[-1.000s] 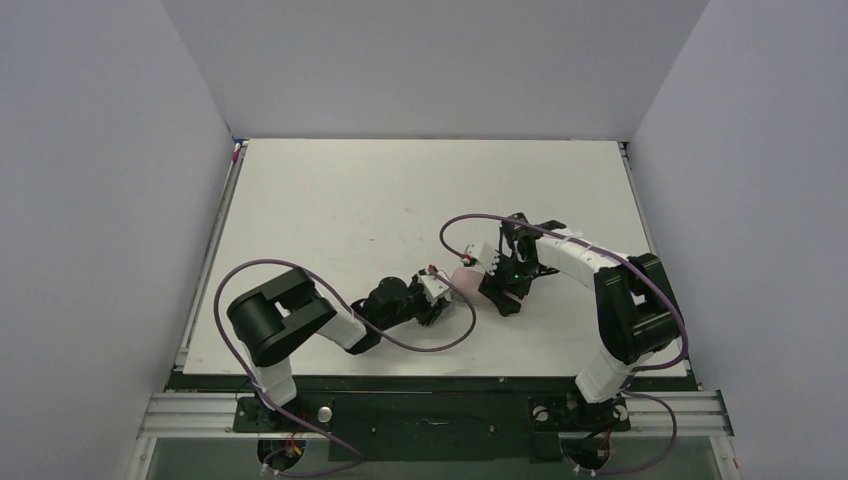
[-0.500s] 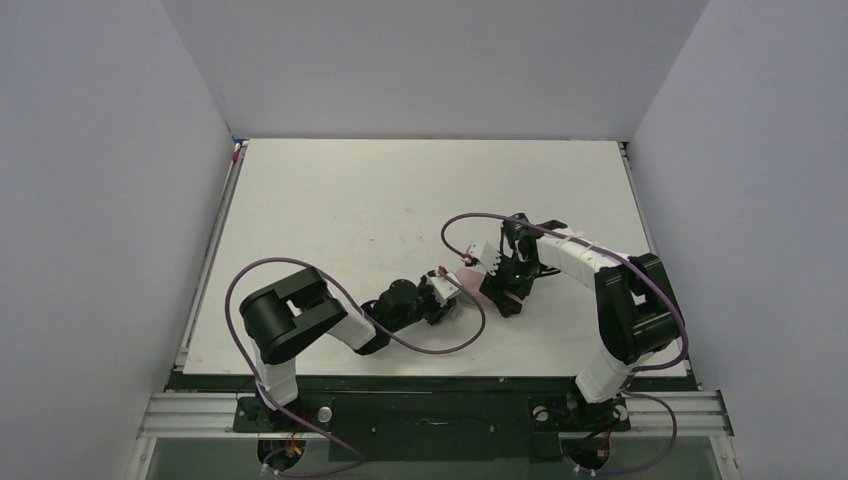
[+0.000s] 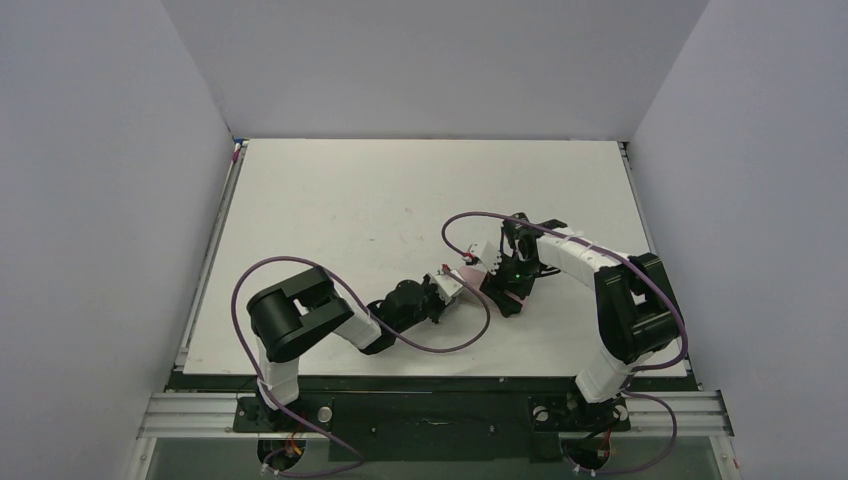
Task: Open the umbrella
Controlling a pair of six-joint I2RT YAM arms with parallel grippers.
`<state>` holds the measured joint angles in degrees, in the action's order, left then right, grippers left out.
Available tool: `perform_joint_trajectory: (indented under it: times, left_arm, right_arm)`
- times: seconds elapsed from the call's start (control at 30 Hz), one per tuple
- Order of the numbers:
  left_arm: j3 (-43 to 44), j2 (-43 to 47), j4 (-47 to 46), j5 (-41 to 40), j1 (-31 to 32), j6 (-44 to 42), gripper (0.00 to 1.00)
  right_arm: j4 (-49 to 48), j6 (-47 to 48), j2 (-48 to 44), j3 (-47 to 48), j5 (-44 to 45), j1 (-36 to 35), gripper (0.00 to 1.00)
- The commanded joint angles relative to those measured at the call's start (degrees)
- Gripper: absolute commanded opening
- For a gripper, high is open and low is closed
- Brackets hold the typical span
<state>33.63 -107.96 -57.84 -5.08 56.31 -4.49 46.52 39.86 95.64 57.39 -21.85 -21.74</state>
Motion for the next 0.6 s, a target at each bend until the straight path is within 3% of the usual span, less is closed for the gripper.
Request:
perform_joint_trajectory:
  times: [0.0,0.57]
  left_arm:
    - [2.11,0.64,-5.48,-2.63,-0.34,-0.08,0.00]
    - [-2.82,3.44,-4.77,1.61,-7.39,0.27,0.00]
  right_arm:
    - [7.47,2.23,1.93,-1.20,-4.23,-1.29,0.00]
    - [8.76,5.19,2.52,-1.76,-1.02,1.80,0.00]
